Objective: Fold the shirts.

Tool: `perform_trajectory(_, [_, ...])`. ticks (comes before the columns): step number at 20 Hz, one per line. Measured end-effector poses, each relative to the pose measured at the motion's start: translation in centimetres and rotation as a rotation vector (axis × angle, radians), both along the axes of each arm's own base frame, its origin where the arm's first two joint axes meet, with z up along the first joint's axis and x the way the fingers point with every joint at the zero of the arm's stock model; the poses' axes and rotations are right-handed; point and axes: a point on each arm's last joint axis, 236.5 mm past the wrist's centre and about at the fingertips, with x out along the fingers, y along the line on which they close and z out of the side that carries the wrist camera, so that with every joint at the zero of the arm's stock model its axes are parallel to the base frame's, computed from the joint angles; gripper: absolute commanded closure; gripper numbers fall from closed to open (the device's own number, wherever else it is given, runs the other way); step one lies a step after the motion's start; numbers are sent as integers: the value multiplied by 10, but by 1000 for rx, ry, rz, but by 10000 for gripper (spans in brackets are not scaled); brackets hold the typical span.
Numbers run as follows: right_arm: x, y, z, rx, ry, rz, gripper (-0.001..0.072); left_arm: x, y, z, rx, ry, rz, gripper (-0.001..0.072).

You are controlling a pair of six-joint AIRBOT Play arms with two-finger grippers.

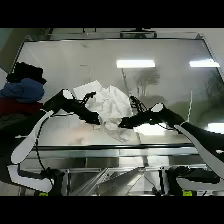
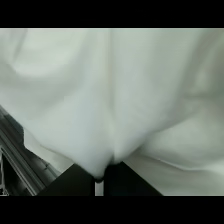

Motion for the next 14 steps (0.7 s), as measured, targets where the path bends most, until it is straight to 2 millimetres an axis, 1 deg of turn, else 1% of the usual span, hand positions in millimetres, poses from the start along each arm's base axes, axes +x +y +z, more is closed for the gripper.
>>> perform_trajectory(1, [1,0,1,4,0,-1,693,1,0,5,-8,-7,-10,698])
perform_trajectory(3, [1,-2,4,15,7,-1,693,11,1,22,-27,-40,-16,698])
perform_trajectory(6, [5,-18,13,21,2,-2,693,37,10,61,-57,-139,13,695])
perform_trajectory(7, [8,-25,19,27,-4,-9,679,45,14,75,-65,-176,30,688])
perform_trajectory(8, [12,-32,27,36,-15,-19,436,53,18,90,-73,-217,44,688])
perform_trajectory(9, [15,-38,34,44,-31,-25,109,58,21,102,-80,-252,57,688])
perform_trajectory(10, [18,-45,41,47,-47,-34,73,63,25,114,-85,-283,69,688])
perform_trajectory(11, [20,-49,46,52,-58,-41,73,65,26,123,-89,-307,74,688])
perform_trajectory(12, [20,-51,51,58,-63,-42,73,65,26,128,-91,-319,77,688])
perform_trajectory(14, [17,-55,57,67,-41,-48,74,63,22,132,-95,-335,68,688])
